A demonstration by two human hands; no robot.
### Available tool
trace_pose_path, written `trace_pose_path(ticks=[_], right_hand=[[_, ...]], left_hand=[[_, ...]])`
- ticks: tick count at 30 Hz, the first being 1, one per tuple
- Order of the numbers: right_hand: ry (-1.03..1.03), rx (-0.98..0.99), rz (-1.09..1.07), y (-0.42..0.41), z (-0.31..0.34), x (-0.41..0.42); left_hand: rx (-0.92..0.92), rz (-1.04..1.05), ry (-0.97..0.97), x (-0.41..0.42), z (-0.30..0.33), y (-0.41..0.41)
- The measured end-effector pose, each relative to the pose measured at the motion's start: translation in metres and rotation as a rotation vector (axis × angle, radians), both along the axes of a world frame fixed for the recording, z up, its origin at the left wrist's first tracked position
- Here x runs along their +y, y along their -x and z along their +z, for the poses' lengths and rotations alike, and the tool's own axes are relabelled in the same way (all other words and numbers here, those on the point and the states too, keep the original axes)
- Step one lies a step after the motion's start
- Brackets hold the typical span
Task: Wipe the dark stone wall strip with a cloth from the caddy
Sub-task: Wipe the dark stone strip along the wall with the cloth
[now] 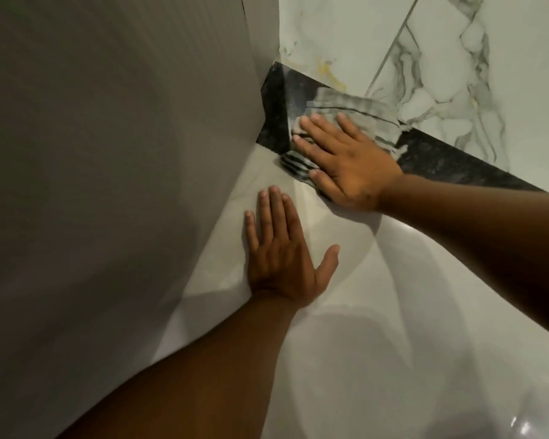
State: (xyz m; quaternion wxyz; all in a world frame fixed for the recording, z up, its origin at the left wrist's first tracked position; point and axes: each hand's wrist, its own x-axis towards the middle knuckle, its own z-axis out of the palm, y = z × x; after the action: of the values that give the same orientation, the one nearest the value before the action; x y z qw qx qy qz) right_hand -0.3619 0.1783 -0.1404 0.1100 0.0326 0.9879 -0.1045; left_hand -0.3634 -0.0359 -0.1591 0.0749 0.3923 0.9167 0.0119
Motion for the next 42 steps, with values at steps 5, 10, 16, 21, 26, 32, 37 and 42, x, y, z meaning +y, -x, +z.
trace_pose_path(ticks=[5,10,16,21,26,32,37,42], right_hand=[[-0.001,0.042,-0.276,0.051,0.004,-0.004],[0.073,0.04,-0.21,0.083,0.009,0.004],[0.089,0.062,-0.185,0.032,0.009,0.009],[0.083,0.077,-0.448,0.093,0.008,-0.014],[0.104,0.034,-0.071,0.026,0.009,-0.013],[0.08,0.055,-0.55,0.067,0.008,-0.061],[0.058,0.071,-0.411,0.008,0.003,-0.045],[0.03,0.084,-0.646,-0.113,0.008,-0.014]], left_hand=[[-0.006,0.004,-0.022,0.0,-0.005,0.001],[-0.011,0.001,-0.045,-0.001,-0.008,0.0],[-0.023,-0.005,-0.035,-0.001,-0.002,0.0],[-0.04,-0.003,-0.017,0.0,-0.001,0.002],[-0.044,-0.014,-0.055,-0.002,0.002,0.0],[-0.075,-0.032,0.008,-0.002,0.011,0.002],[0.0,-0.02,0.048,0.0,0.004,-0.001],[-0.016,-0.168,0.047,0.003,0.007,-0.009]])
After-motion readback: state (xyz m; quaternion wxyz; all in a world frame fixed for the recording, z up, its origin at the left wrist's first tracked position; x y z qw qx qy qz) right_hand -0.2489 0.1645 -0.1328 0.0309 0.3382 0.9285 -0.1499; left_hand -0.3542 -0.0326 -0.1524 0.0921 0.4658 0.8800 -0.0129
